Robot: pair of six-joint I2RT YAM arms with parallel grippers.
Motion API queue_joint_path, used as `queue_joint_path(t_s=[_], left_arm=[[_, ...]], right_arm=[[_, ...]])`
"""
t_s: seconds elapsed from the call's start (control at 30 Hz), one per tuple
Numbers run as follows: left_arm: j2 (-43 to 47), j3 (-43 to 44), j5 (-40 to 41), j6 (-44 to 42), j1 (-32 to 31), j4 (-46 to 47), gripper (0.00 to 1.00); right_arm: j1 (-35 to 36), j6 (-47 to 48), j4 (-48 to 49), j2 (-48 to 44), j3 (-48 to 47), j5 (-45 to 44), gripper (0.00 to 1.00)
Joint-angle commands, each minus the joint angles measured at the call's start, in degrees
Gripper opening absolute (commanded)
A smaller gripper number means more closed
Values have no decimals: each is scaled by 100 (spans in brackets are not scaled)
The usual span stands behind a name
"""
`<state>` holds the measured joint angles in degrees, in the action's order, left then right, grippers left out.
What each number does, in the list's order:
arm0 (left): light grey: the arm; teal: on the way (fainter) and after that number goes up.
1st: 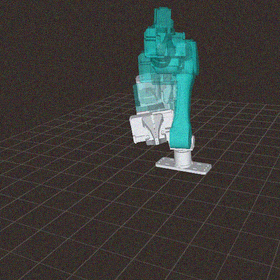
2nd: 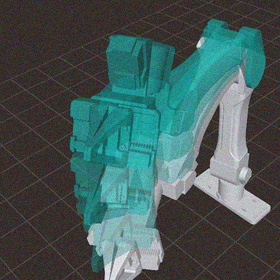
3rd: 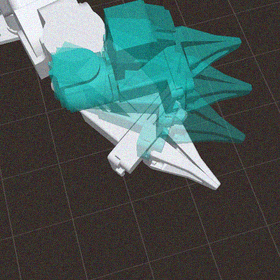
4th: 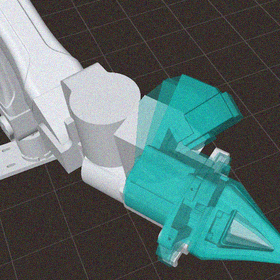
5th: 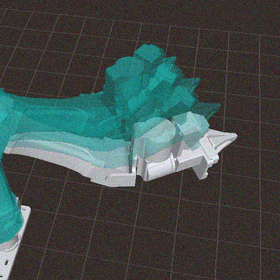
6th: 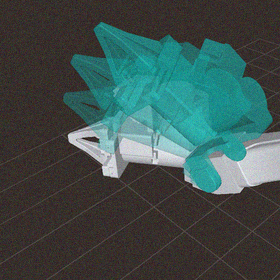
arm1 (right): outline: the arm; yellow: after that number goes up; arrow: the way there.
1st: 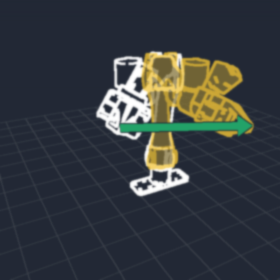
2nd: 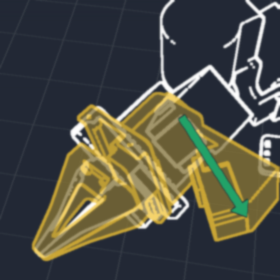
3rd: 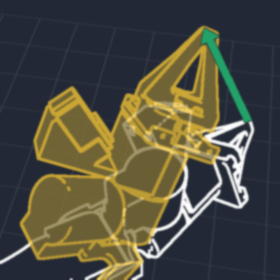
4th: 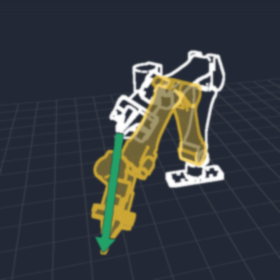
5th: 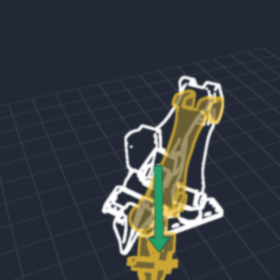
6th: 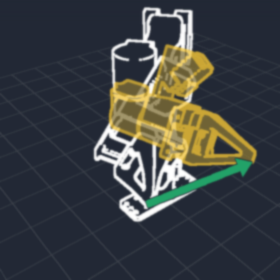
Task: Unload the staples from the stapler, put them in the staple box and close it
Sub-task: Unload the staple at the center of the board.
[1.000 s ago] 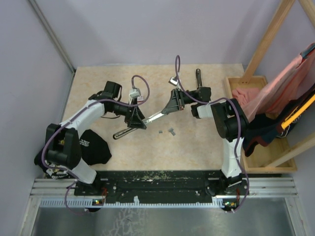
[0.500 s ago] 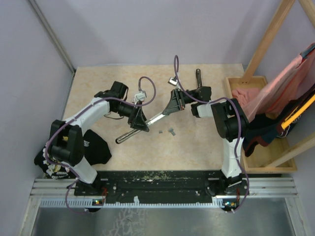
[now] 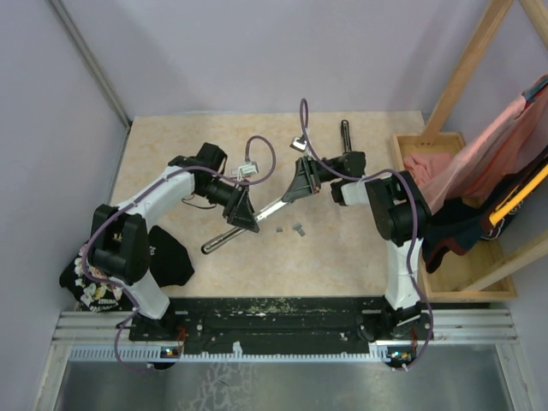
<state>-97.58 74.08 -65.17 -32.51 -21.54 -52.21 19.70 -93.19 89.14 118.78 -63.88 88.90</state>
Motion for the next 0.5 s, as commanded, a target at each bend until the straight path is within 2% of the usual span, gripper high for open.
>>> queue_joint_path(t_s=[0.0,0.47], left_arm=[[-8,115,20,-313,-37,-293,58],[140,122,-83,-361,-88,-462,54]], right_arm=[[69,-125,965,-25,-279,-165,0],[16,-95,964,13,-283,-165,0]])
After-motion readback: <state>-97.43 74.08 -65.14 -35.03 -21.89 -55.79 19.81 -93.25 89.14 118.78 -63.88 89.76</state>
